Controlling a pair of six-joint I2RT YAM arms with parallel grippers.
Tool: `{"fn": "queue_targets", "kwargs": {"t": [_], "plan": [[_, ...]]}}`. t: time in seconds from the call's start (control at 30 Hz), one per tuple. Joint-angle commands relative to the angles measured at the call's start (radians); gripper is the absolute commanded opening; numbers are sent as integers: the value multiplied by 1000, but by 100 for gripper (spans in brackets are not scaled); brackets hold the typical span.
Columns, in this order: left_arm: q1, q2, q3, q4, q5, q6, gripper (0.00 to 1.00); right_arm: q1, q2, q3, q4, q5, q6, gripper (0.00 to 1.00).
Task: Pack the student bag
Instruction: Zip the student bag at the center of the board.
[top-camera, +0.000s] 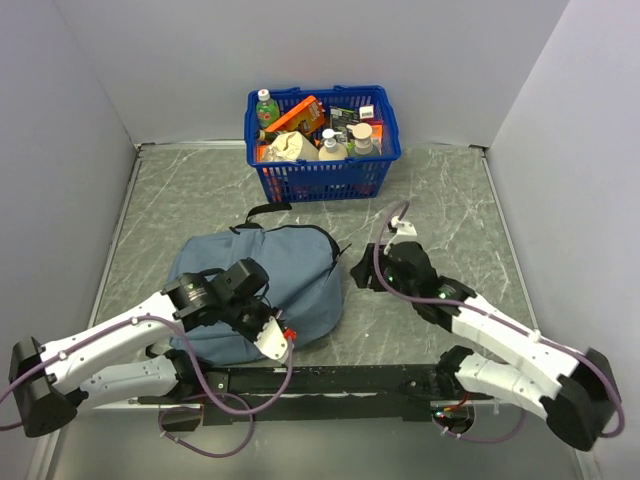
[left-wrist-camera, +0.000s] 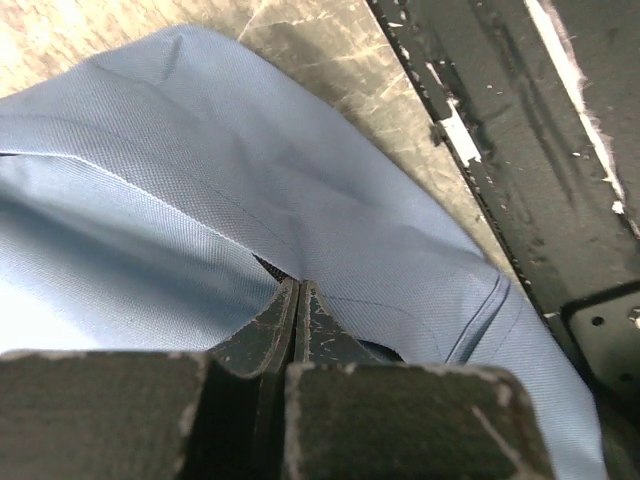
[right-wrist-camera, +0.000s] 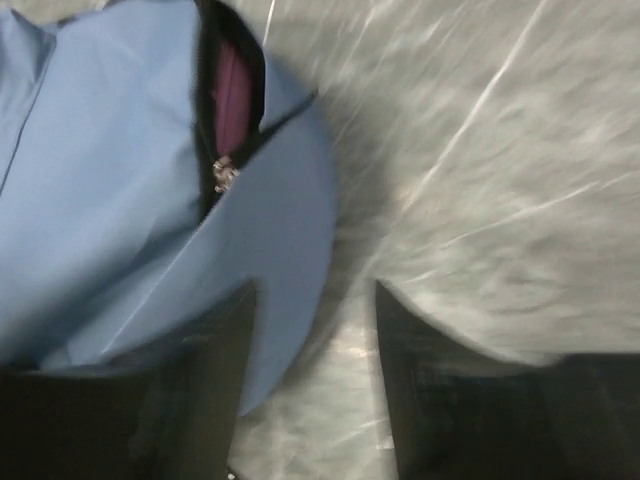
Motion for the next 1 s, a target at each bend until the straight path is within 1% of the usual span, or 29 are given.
{"fn": "queue_targets", "kwargs": {"t": [0.0, 0.03, 0.07, 0.13, 0.17, 0.23, 0.3, 0.4, 0.43, 0.5, 0.53, 0.57, 0.63, 0.67, 0.7, 0.77, 0.87, 0.93, 0.97], "plan": [[-11, -97, 32, -159, -12, 14, 1, -71, 134, 32, 187, -245, 159, 68], [-11, -117, 23, -175, -41, 23, 1, -75, 158, 40, 210, -273, 176, 72], [-11, -157, 5, -190, -60, 28, 1, -76, 176, 46, 270, -313, 196, 73], [-11, -188, -17, -218, -92, 34, 1, -76, 209, 35, 334, -339, 245, 73], [-11, -214, -40, -230, -113, 37, 1, -78, 216, 26, 412, -356, 261, 73], [-11, -240, -70, -241, -118, 28, 1, -91, 248, 11, 468, -379, 308, 73], [-11, -249, -78, -229, -108, -6, 1, -101, 294, 9, 537, -429, 363, 70], [-11, -239, -78, -186, -103, -44, 1, -101, 316, 0, 594, -448, 397, 65], [-11, -219, -69, -169, -101, -50, 1, -101, 316, -2, 589, -445, 402, 65], [-11, -196, -55, -139, -103, -96, 7, -101, 308, -2, 545, -433, 401, 62], [-11, -171, -34, -125, -101, -109, 11, -101, 301, -3, 527, -424, 395, 61], [-11, -160, -23, -102, -98, -127, 19, -99, 282, -8, 514, -416, 390, 60], [-11, -125, 14, -59, -85, -161, 24, -99, 258, -29, 488, -390, 385, 57], [-11, -113, 27, -7, -78, -203, 27, -99, 236, -35, 485, -384, 382, 55], [-11, -94, 44, 16, -69, -228, 32, -99, 229, -45, 479, -376, 376, 54], [-11, -39, 92, 56, -34, -291, 35, -99, 215, -40, 433, -358, 356, 54], [-12, 36, 136, 153, 12, -371, 35, -98, 199, -54, 387, -331, 344, 52], [-16, 85, 147, 233, 34, -397, 35, -98, 184, -83, 402, -327, 347, 50], [-28, 100, 146, 265, 34, -434, 35, -99, 169, -106, 423, -322, 354, 49]]}}
